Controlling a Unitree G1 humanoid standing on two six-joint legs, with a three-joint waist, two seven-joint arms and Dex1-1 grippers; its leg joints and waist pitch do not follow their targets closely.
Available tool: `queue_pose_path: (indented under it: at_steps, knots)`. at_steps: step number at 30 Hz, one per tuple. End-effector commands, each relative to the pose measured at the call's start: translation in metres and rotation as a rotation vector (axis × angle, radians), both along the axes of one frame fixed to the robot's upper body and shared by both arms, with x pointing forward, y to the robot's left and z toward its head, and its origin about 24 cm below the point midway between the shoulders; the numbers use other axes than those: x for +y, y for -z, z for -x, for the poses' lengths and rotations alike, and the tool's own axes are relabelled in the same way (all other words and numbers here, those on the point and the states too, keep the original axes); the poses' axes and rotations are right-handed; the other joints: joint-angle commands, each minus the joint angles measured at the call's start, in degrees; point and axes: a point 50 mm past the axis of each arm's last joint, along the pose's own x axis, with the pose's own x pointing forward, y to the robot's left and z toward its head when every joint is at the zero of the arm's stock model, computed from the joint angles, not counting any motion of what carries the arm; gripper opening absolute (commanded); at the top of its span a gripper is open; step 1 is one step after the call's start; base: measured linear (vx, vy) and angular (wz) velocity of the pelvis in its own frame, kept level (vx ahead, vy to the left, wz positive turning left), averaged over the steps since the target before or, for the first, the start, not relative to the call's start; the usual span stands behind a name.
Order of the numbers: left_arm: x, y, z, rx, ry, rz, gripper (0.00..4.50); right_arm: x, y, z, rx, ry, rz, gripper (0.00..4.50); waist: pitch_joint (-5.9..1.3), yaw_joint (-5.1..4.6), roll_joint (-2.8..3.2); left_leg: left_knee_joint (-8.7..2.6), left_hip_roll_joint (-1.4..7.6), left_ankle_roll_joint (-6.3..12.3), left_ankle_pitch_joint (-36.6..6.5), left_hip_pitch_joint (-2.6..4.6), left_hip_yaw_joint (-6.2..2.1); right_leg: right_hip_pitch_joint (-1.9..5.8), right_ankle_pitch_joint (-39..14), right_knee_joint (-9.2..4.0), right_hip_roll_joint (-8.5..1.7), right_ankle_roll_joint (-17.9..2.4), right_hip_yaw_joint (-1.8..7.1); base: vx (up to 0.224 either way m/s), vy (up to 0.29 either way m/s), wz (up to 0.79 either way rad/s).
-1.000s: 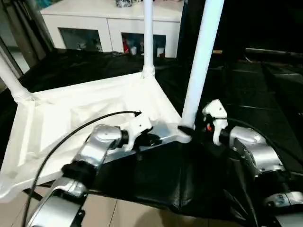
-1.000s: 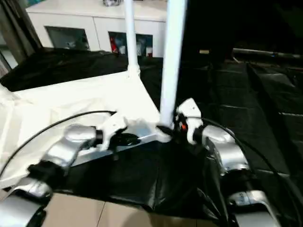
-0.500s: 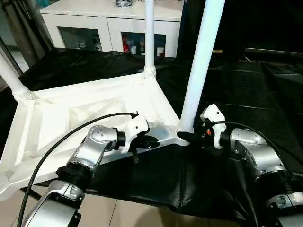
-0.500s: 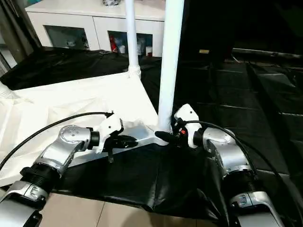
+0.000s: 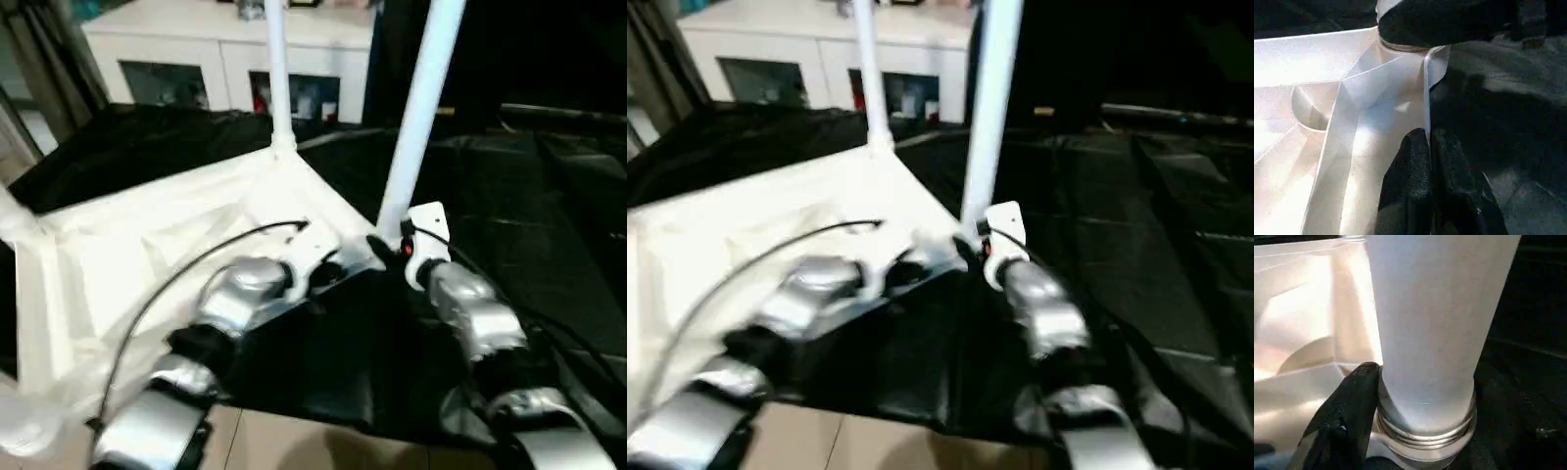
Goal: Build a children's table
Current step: Rotate leg to tighten
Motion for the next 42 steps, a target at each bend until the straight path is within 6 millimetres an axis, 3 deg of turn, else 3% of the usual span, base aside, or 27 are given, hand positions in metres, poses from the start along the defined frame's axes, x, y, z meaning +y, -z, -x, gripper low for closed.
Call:
queue_pose_path:
  at_steps: [1,3,10,12,18,24,27,28,32,33,34,35,42]
  knots:
    - [-0.001,-0.008,-0.006,-0.05,-0.062,0.031,0.0,0.007,0.025,0.011,0.109,-0.011,0.004,2.66,-3.35,0.17,-0.75,-4.03,1.42,2.88,-10.11,-0.27,-0.29,3.06,-17.38,-4.71,-3.15,-9.68,2.67,0.0,0.0,0.0]
    - [-0.004,-0.009,-0.005,-0.054,-0.031,0.039,0.0,0.015,0.022,0.011,0.081,-0.039,-0.014,3.36,-3.44,0.24,-0.76,-4.02,1.44,3.09,-10.01,-0.38,-0.32,3.13,-17.41,-4.7,-3.26,-9.54,2.65,0.0,0.0,0.0]
    - [0.004,-0.007,-0.002,-0.055,0.015,0.046,0.0,0.008,0.012,0.008,0.019,-0.062,-0.034,3.91,-3.45,0.32,-0.84,-4.07,1.51,3.76,-9.66,-0.46,-0.34,3.25,-16.17,-4.54,-3.25,-9.86,2.67,0.0,0.0,0.0]
    - [0.014,-0.005,0.001,-0.045,0.046,0.048,0.0,-0.002,0.004,0.009,-0.011,-0.157,-0.03,4.14,-3.48,0.38,-0.85,-3.97,1.51,4.46,-8.9,-0.55,-0.28,3.41,-14.79,-4.42,-3.21,-10.29,2.67,0.0,0.0,0.0]
    - [0.029,-0.009,0.011,-0.031,0.185,0.083,0.0,-0.027,-0.005,0.026,-0.008,-0.498,0.095,4.14,-3.55,0.69,-0.88,-3.66,1.75,6.73,-7.4,-0.67,-0.18,3.55,-10.15,-3.84,-3.18,-12.45,2.69,0.0,0.0,0.0]
    - [0.037,-0.012,0.022,-0.007,0.311,0.105,0.0,-0.046,-0.017,0.029,-0.007,-0.58,0.088,4.14,-3.43,0.76,-0.73,-3.83,2.08,5.86,-8.89,-0.39,-0.17,3.31,-12.91,-3.98,-3.18,-12.77,2.74,0.0,0.0,0.0]
    - [0.04,-0.013,0.025,0.001,0.331,0.116,0.0,-0.046,-0.017,0.032,0.014,-0.648,0.092,4.14,-3.49,0.89,-0.65,-3.79,2.08,5.63,-8.55,-0.35,-0.11,3.22,-12.01,-3.85,-3.13,-12.97,2.75,0.0,0.0,0.0]
    - [0.04,-0.013,0.026,0.002,0.336,0.118,0.0,-0.045,-0.016,0.034,0.02,-0.666,0.091,4.14,-3.47,0.85,-1.2,-3.78,2.06,5.74,-8.42,-0.44,-0.05,3.29,-11.93,-3.85,-3.1,-12.95,2.72,0.0,0.0,0.0]
    - [0.041,-0.012,0.027,0.005,0.338,0.117,0.0,-0.041,-0.012,0.035,0.037,-0.686,0.09,4.14,-3.47,0.99,-0.92,-3.75,2.03,5.72,-7.76,-0.51,-0.12,3.28,-12.47,-3.82,-3.21,-12.57,2.72,0.0,0.0,0.0]
    - [0.041,-0.012,0.027,0.006,0.336,0.115,0.0,-0.039,-0.011,0.034,0.039,-0.686,0.09,3.98,-3.49,1.0,-0.91,-3.74,2.02,5.6,-7.53,-0.52,-0.13,3.25,-12.46,-3.8,-3.21,-12.52,2.73,0.0,0.0,0.0]
    - [0.042,-0.012,0.027,0.006,0.335,0.116,0.0,-0.038,-0.01,0.034,0.04,-0.686,0.087,3.88,-3.5,1.11,-1.7,-3.75,1.99,5.66,-7.24,-0.65,-0.16,3.39,-13.02,-3.65,-3.34,-12.25,2.72,0.0,0.0,0.0]
    - [0.042,-0.012,0.027,0.006,0.335,0.116,0.0,-0.038,-0.01,0.034,0.04,-0.686,0.085,3.79,-3.52,1.18,-1.45,-3.78,2.06,5.61,-7.07,-0.56,-0.18,3.32,-13.28,-3.68,-3.43,-12.22,2.74,0.0,0.0,0.0]
    - [0.044,-0.012,0.03,0.012,0.336,0.116,0.0,-0.034,-0.009,0.033,0.035,-0.704,0.061,3.15,-3.39,1.05,-1.47,-3.77,2.02,5.61,-6.91,-0.52,-0.08,3.16,-13.92,-3.83,-3.3,-11.7,2.76,0.0,0.0,0.0]
